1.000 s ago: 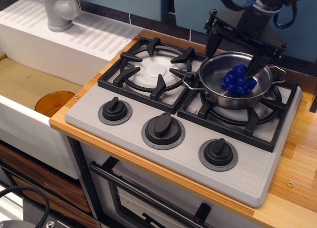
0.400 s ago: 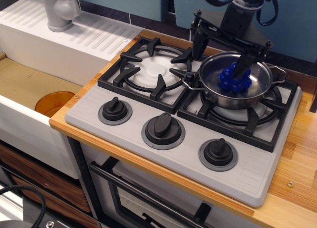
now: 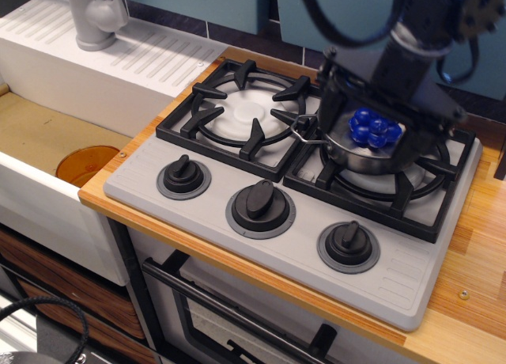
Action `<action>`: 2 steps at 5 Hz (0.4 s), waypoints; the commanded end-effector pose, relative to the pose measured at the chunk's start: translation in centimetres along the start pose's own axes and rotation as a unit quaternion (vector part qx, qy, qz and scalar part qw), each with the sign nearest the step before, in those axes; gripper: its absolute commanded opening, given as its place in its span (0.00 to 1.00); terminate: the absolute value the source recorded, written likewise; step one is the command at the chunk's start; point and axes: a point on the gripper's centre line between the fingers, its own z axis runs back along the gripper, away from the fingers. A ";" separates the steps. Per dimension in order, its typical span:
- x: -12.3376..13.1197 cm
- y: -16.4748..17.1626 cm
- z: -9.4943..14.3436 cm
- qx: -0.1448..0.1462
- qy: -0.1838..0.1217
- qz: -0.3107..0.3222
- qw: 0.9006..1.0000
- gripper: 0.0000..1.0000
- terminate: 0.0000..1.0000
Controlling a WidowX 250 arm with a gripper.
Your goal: Put pot or pan on stove and put blueberry in pot or pan
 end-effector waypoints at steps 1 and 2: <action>-0.3 1.4 0.2 -0.019 -0.044 0.001 0.999 1.00 0.00; -0.2 1.7 -0.4 -0.020 -0.043 0.003 0.999 1.00 0.00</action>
